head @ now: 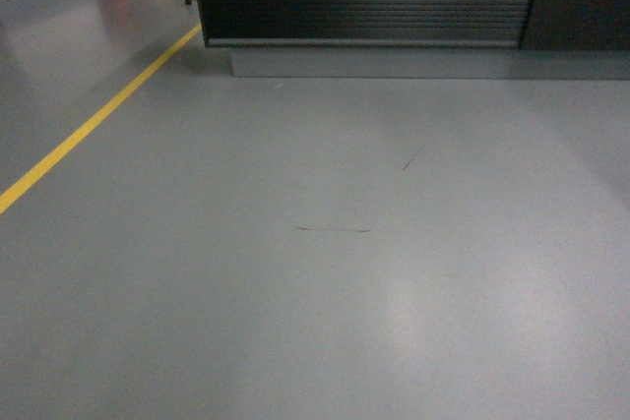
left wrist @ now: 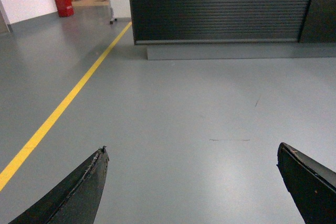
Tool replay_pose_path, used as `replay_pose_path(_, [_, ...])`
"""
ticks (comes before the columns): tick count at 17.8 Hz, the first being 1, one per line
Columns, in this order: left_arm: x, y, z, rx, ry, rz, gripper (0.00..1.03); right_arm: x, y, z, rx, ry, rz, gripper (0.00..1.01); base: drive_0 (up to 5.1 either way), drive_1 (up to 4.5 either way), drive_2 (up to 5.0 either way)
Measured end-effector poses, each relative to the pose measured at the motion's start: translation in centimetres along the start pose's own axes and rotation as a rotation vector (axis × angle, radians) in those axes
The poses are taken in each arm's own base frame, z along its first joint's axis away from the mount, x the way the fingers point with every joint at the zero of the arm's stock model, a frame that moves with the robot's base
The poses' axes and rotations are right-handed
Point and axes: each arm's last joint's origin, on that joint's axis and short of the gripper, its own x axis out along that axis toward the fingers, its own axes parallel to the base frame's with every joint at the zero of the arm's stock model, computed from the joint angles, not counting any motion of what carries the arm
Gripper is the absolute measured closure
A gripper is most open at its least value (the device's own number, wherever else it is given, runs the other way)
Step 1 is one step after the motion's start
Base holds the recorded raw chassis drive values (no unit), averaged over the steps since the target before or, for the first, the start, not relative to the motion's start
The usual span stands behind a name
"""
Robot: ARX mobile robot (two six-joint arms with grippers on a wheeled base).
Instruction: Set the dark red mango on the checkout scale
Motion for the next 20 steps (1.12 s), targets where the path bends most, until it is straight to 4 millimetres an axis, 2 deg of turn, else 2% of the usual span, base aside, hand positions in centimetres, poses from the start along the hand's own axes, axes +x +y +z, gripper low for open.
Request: replay_pose_path(20, [0.00,0.00,0.00,0.000,0.000,0.000,0.05,0.00,0.00,0.02,0.000,-0.002,0.000,0.03,0.0,4.33,-4.3])
